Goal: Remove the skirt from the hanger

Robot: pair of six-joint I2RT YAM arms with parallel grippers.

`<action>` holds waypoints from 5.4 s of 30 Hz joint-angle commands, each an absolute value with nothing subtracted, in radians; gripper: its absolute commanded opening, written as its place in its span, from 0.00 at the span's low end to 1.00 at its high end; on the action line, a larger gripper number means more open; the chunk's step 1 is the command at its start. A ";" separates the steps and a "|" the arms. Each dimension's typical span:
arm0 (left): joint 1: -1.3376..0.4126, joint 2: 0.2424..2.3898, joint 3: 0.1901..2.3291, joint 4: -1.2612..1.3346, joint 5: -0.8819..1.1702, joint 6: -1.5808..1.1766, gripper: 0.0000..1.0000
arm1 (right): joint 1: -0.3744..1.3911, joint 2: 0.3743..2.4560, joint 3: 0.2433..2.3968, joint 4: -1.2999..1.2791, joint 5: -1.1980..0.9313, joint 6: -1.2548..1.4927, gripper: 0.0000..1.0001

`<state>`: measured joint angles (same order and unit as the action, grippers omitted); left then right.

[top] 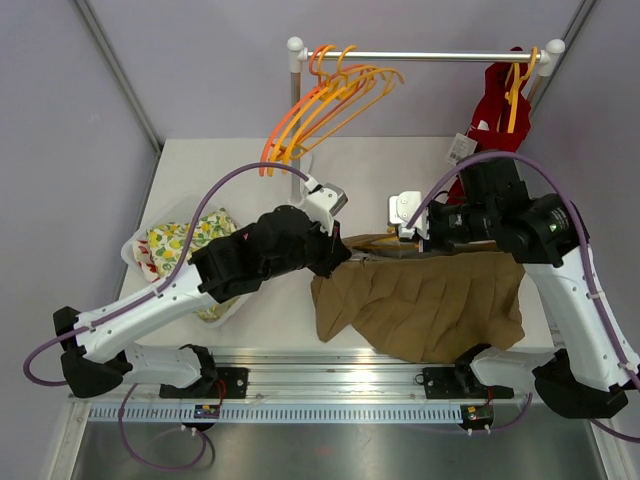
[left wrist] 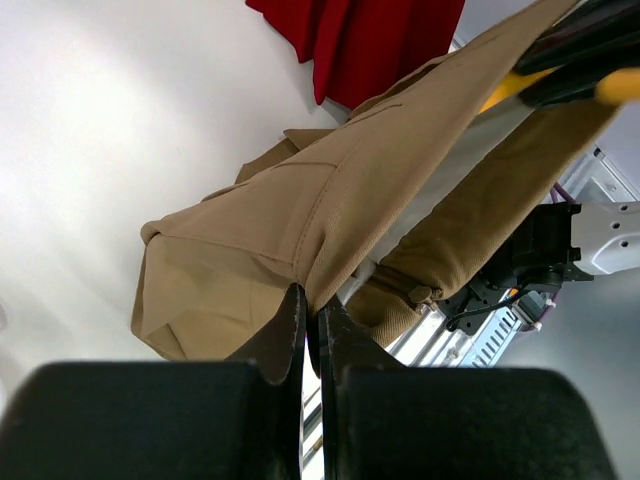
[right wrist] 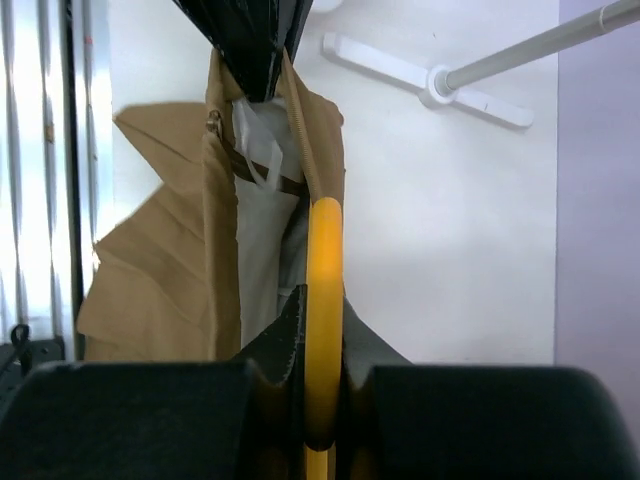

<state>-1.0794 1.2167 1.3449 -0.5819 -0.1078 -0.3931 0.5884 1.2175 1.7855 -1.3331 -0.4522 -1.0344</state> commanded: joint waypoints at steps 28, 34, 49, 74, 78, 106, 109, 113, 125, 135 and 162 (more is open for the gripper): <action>-1.019 1.078 1.442 -0.543 0.021 -0.422 0.00 | 0.572 1.226 1.598 -1.220 -0.583 -0.914 0.00; -1.017 1.164 1.467 -0.560 0.083 -0.385 0.00 | 0.626 1.270 1.631 -1.213 -0.557 -0.940 0.00; -1.017 1.189 1.396 -0.416 0.244 -0.357 0.01 | 0.630 1.301 1.720 -1.299 -0.656 -0.989 0.00; -0.928 1.141 1.351 -0.641 -0.182 -0.328 0.00 | 0.517 1.194 1.830 -1.465 -0.460 -1.023 0.00; -0.907 1.146 1.336 -0.669 -0.247 -0.299 0.00 | 0.437 1.123 1.844 -1.482 -0.469 -0.996 0.00; -0.897 0.752 1.017 -0.393 -0.038 -0.081 0.92 | 0.347 1.478 2.201 -0.905 -0.028 -0.219 0.00; -0.897 0.698 0.976 -0.382 -0.037 -0.118 0.94 | 0.345 1.580 2.293 -0.884 0.049 -0.210 0.00; -0.897 0.640 0.937 -0.367 -0.038 -0.146 0.95 | 0.324 1.681 2.376 -0.841 0.083 -0.190 0.00; -0.897 0.598 0.894 -0.353 -0.035 -0.181 0.95 | 0.287 1.792 2.479 -0.678 0.103 -0.132 0.00; -0.897 0.594 0.874 -0.337 -0.028 -0.201 0.96 | 0.273 1.864 2.473 -0.623 0.129 -0.121 0.00; -0.897 0.597 0.861 -0.313 -0.006 -0.212 0.96 | 0.245 1.723 2.175 -0.535 0.046 -0.150 0.55</action>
